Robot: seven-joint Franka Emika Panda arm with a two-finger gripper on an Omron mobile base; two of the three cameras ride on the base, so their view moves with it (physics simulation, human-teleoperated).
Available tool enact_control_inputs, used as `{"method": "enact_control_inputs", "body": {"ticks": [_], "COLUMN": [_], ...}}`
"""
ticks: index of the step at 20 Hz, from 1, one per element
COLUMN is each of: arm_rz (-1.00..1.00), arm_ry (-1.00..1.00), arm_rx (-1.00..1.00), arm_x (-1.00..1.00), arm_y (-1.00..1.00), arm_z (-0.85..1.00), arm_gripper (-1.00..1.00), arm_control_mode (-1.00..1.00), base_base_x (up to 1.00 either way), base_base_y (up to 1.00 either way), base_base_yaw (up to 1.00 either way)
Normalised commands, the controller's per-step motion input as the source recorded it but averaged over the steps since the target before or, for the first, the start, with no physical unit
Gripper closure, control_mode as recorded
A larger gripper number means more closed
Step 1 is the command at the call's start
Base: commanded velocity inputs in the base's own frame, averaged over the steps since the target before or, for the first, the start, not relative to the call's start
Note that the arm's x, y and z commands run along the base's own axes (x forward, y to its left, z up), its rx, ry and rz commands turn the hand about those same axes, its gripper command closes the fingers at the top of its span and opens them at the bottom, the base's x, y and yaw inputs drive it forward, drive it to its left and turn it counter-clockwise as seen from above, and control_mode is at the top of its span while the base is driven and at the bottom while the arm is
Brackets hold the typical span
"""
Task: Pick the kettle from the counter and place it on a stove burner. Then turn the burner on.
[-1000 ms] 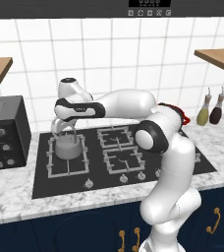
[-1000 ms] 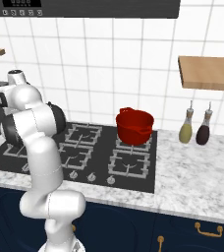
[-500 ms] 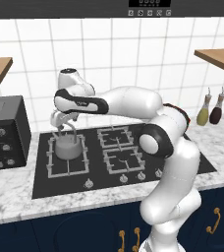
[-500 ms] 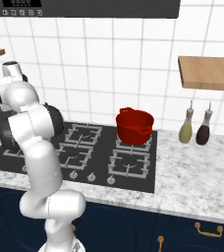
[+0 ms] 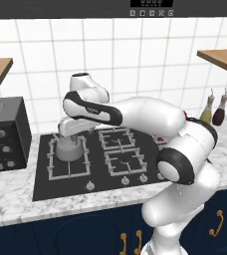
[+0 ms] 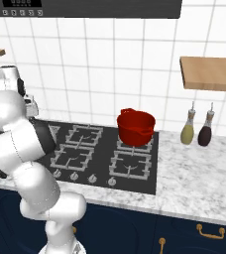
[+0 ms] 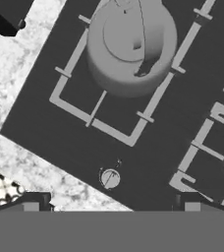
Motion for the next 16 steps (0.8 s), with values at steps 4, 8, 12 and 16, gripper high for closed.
{"method": "enact_control_inputs", "body": {"ticks": [4, 8, 12, 16], "arm_rz": [-0.15, -0.09, -0.07, -0.09], "arm_ry": [0.07, 0.07, 0.05, 0.02], "arm_rx": [0.00, 0.00, 0.00, 0.00], "arm_x": [-0.78, -0.57, -0.10, 0.00], "arm_y": [-0.36, -0.13, -0.03, 0.00], "arm_z": [-0.18, -0.14, -0.06, -0.05], "arm_gripper": [-1.00, -1.00, -1.00, -1.00], "arm_control_mode": [-1.00, -1.00, -1.00, -1.00], "base_base_x": [0.00, 0.00, 0.00, 0.00], "base_base_y": [0.00, 0.00, 0.00, 0.00], "base_base_yaw": [0.00, 0.00, 0.00, 0.00]}}
